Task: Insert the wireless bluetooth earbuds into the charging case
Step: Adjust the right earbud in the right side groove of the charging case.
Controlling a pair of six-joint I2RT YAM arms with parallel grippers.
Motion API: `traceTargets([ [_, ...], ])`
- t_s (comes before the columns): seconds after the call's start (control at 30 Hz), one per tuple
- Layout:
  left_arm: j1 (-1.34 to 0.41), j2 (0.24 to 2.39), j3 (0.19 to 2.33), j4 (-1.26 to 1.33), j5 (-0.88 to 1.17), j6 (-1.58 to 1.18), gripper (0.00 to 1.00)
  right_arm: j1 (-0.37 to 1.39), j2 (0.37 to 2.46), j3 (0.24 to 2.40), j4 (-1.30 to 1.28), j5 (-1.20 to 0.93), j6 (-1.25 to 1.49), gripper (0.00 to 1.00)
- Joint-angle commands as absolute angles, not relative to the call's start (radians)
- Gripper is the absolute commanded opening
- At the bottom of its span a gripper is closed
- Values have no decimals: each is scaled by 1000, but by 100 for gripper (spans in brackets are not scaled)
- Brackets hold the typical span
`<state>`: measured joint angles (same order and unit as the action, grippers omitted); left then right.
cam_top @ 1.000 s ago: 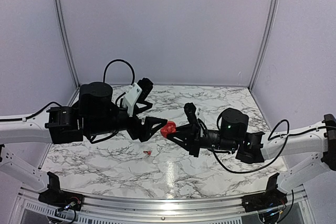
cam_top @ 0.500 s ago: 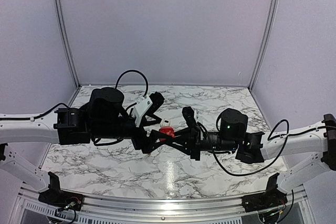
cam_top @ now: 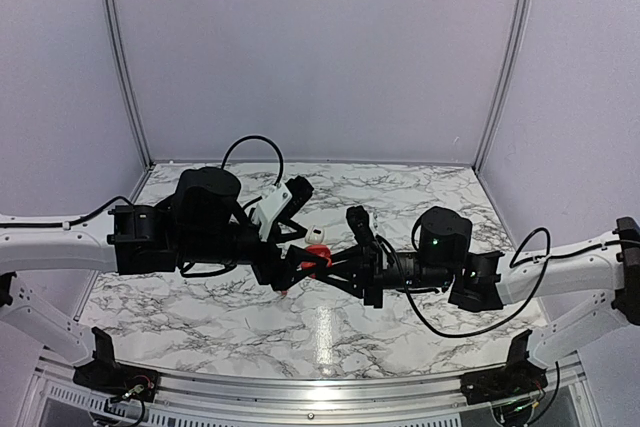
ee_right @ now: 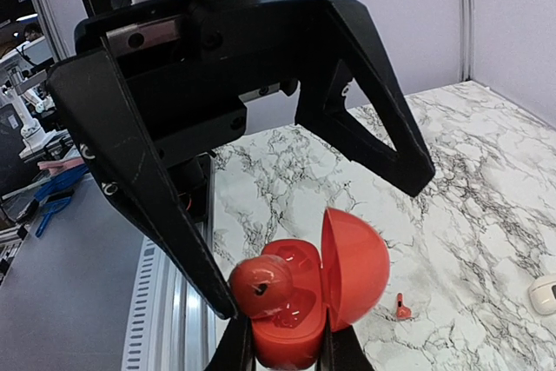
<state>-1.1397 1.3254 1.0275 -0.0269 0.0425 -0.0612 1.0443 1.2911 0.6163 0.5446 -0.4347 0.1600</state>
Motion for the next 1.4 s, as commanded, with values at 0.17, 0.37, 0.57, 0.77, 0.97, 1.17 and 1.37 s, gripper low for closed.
traceTargets([
  [0.17, -1128, 1347, 1040, -25, 44, -67, 79, 1045, 1270, 635, 569, -456, 151, 0],
  [0.37, -1126, 1339, 1041, -26, 9, -81, 83, 1046, 1249, 628, 578, -454, 149, 0],
  [0.57, -1125, 1329, 1038, -13, 89, -90, 86, 1046, 1254, 623, 571, -443, 148, 0],
  [0.77, -1124, 1283, 1020, 39, 147, -106, 95, 1045, 1271, 624, 564, -434, 157, 0],
  [0.97, -1122, 1289, 1025, 38, 143, -108, 95, 1044, 1272, 626, 562, -443, 157, 0],
  [1.17, -1110, 1303, 1033, 31, 82, -122, 92, 1045, 1267, 627, 560, -468, 149, 0],
  [1.37, -1104, 1317, 1038, 23, 78, -115, 89, 1046, 1266, 627, 568, -485, 151, 0],
])
